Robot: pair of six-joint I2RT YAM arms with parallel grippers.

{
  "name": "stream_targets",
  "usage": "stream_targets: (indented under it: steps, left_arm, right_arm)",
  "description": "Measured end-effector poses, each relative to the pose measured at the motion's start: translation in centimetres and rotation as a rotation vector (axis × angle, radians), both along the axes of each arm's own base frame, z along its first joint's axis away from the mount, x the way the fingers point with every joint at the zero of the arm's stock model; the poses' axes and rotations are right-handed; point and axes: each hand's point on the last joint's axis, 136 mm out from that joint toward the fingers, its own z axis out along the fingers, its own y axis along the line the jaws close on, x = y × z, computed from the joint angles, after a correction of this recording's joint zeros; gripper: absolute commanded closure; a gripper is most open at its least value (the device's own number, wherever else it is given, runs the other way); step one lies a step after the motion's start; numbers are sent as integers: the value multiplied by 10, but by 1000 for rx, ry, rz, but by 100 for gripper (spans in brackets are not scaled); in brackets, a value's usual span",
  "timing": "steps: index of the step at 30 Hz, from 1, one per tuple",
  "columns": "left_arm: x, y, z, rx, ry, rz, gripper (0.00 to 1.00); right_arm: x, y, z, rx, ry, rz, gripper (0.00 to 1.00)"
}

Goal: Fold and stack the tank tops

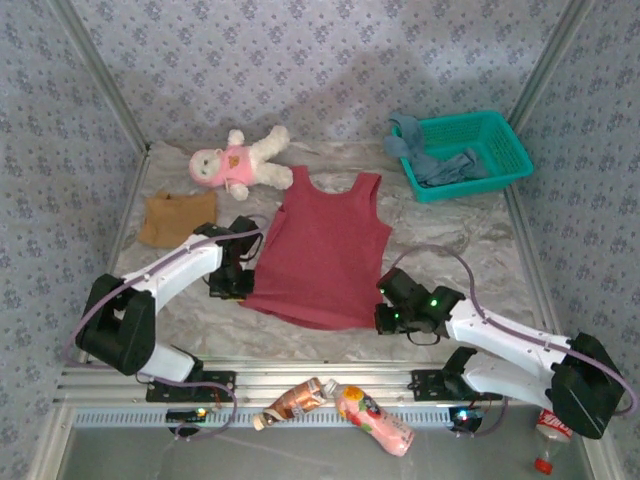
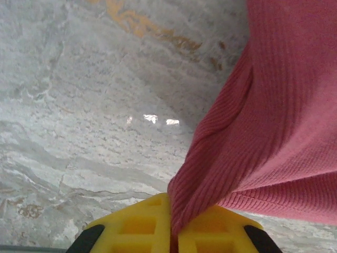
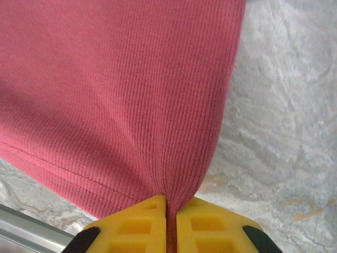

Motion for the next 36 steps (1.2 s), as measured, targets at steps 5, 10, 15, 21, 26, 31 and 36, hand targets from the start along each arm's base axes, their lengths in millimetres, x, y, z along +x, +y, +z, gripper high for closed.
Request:
stream_targets:
  steps: [5, 10, 15, 21, 26, 31, 36]
  left_arm:
    - [-13, 7, -2, 29, 52, 40, 83]
    - [-33, 7, -6, 10, 114, 68, 68]
    - [-41, 5, 11, -23, 145, 74, 58]
    - [8, -27, 36, -199, 23, 117, 60]
    - [24, -56, 1, -249, 77, 112, 64]
    - [9, -57, -27, -233, 135, 111, 64]
    - [-8, -39, -42, -176, 179, 141, 62]
  right_arm:
    - [-14, -11, -12, -44, 57, -38, 77]
    - [-27, -19, -13, -83, 103, -45, 69]
    - [-23, -20, 19, -88, 104, -30, 63]
    - [42, 7, 58, 75, -52, -71, 62]
    - [85, 32, 25, 89, -76, -35, 63]
    - [89, 43, -10, 72, -37, 18, 63]
    - [68, 43, -24, 61, -3, 59, 63]
